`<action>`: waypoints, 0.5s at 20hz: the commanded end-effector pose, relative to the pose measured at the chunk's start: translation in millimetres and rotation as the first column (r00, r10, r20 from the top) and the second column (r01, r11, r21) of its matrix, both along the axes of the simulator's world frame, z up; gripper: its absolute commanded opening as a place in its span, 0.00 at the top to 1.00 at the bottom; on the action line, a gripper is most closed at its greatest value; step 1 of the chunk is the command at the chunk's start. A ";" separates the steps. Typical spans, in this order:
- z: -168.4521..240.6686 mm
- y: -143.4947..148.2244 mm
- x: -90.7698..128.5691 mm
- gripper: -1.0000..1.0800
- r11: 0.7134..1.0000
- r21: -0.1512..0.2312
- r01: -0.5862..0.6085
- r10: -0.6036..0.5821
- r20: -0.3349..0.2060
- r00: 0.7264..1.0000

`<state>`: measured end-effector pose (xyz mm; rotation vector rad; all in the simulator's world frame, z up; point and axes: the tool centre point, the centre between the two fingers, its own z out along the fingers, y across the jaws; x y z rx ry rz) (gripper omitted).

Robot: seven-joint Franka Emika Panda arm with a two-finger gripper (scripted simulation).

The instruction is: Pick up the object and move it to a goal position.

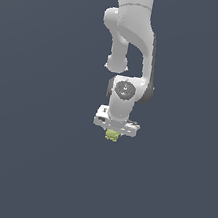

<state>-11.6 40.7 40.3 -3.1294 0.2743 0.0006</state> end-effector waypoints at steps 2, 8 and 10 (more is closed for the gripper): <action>-0.6 -0.4 0.3 1.00 1.000 0.000 0.001 -0.001 0.000 1.000; 1.8 -1.2 -0.6 1.00 1.000 0.000 0.000 0.000 0.000 1.000; 5.1 -3.4 -1.8 1.00 1.000 0.000 0.000 0.000 0.000 1.000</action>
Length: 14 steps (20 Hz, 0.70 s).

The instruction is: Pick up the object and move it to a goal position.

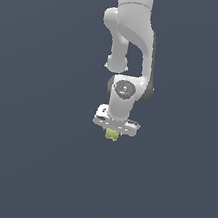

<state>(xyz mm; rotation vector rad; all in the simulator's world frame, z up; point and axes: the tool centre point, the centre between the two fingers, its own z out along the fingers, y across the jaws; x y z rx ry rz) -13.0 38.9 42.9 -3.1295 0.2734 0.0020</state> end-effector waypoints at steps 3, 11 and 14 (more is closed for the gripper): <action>10.8 -7.1 -3.4 1.00 1.000 0.000 0.000 0.000 0.001 1.000; 52.5 -34.9 -18.1 1.00 1.000 0.000 0.001 -0.001 0.001 1.000; 76.1 -50.6 -26.3 1.00 1.000 0.001 0.001 -0.001 0.001 1.000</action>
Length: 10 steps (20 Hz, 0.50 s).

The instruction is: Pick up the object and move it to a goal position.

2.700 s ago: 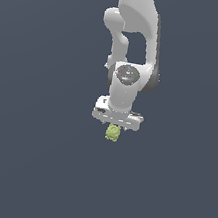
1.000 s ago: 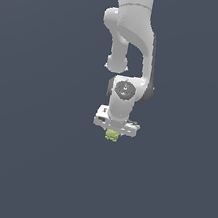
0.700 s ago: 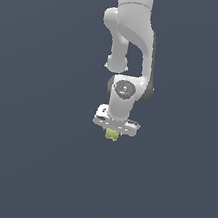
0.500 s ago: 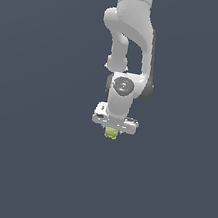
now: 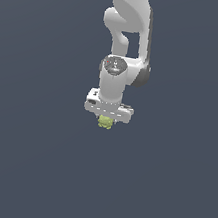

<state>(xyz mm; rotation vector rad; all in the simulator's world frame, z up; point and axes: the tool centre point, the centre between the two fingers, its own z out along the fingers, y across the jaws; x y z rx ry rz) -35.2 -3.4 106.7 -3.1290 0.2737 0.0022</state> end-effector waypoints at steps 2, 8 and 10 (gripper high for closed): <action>30.4 -20.0 -10.3 1.00 1.000 0.000 0.001 -0.001 0.001 1.000; 89.5 -58.8 -30.2 1.00 1.000 0.002 0.001 -0.001 0.001 1.000; 110.0 -72.3 -37.0 1.00 1.000 0.002 0.001 -0.001 0.001 1.000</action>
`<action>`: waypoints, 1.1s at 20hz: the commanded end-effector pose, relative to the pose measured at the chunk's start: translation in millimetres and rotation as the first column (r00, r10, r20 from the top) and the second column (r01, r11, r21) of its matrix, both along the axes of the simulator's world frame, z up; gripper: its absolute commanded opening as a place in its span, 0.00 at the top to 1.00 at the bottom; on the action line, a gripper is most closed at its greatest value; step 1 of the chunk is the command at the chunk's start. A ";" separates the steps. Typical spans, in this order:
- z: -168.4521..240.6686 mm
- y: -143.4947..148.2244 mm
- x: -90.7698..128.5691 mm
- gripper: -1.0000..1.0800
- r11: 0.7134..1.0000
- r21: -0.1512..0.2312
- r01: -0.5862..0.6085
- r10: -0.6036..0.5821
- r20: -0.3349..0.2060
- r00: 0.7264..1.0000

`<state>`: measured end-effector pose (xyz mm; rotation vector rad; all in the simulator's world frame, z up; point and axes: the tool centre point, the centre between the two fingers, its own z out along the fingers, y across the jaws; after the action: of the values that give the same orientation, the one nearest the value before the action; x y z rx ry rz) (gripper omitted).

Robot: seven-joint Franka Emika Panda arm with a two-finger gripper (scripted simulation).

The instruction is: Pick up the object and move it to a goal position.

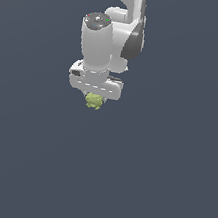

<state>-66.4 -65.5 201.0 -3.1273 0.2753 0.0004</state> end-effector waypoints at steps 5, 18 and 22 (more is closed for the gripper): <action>66.8 -43.4 -22.1 1.00 1.000 0.001 0.000 0.000 0.000 1.000; 170.9 -112.3 -51.9 1.00 1.000 -0.001 0.000 0.000 0.000 1.000; 186.9 -123.1 -55.3 1.00 1.000 -0.002 0.000 0.000 0.000 1.000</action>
<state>-120.3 -184.9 382.1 -3.1284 0.2774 -0.0017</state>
